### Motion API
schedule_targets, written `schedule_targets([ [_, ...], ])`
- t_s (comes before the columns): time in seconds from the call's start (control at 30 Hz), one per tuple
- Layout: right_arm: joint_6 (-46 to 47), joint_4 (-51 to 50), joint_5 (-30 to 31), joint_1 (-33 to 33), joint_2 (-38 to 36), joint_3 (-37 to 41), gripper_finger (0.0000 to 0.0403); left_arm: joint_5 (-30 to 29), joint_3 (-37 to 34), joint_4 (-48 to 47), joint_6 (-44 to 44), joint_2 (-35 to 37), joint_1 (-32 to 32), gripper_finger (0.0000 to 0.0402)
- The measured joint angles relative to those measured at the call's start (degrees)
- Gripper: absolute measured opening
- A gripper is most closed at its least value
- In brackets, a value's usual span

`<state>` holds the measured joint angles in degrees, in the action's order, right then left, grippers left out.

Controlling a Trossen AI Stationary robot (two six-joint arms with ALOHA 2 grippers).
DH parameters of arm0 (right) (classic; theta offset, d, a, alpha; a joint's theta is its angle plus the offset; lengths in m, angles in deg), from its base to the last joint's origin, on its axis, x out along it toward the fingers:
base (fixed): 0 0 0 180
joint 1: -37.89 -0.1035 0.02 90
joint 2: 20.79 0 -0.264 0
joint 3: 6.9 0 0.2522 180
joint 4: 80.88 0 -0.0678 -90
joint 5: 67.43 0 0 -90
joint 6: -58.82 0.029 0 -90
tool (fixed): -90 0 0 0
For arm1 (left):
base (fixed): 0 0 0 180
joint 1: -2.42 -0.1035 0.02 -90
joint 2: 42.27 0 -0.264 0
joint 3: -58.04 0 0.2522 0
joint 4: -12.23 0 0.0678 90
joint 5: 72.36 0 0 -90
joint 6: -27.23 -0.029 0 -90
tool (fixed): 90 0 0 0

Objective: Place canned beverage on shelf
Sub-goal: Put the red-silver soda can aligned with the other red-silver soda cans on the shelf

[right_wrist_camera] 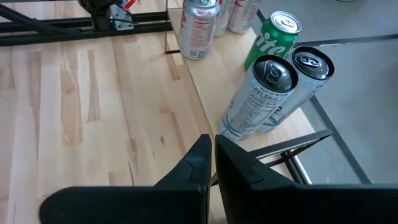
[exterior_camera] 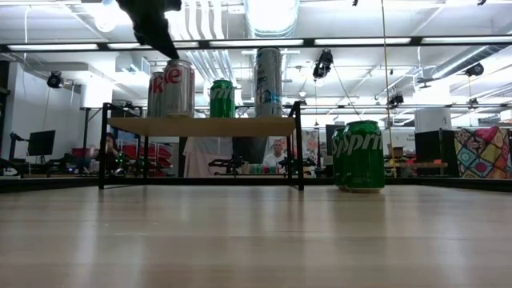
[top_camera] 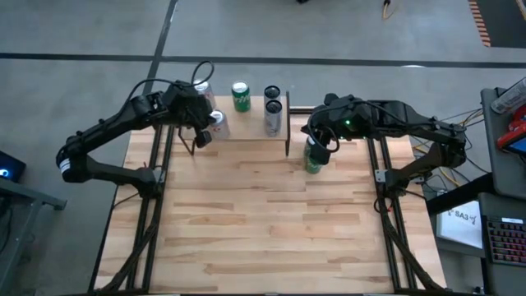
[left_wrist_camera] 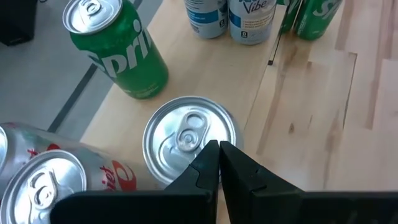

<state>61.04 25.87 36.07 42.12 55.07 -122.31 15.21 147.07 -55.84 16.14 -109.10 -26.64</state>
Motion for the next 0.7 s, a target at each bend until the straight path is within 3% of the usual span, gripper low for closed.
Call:
schedule_targets([
  [0.2,-0.1,0.0,0.0,0.0,0.0,0.0,0.0012,-0.6,0.0,-0.2,1.8,0.2,0.0,0.0],
  [0.43,-0.2,-0.2,0.0,0.0,0.0,0.0,0.0012,-8.0,0.0,0.9,2.9,-0.9,0.0,0.0],
  [0.7,-0.1,-0.2,0.0,0.0,0.0,0.1,0.0012,-8.0,0.0,1.4,2.9,-0.9,0.0,0.0],
])
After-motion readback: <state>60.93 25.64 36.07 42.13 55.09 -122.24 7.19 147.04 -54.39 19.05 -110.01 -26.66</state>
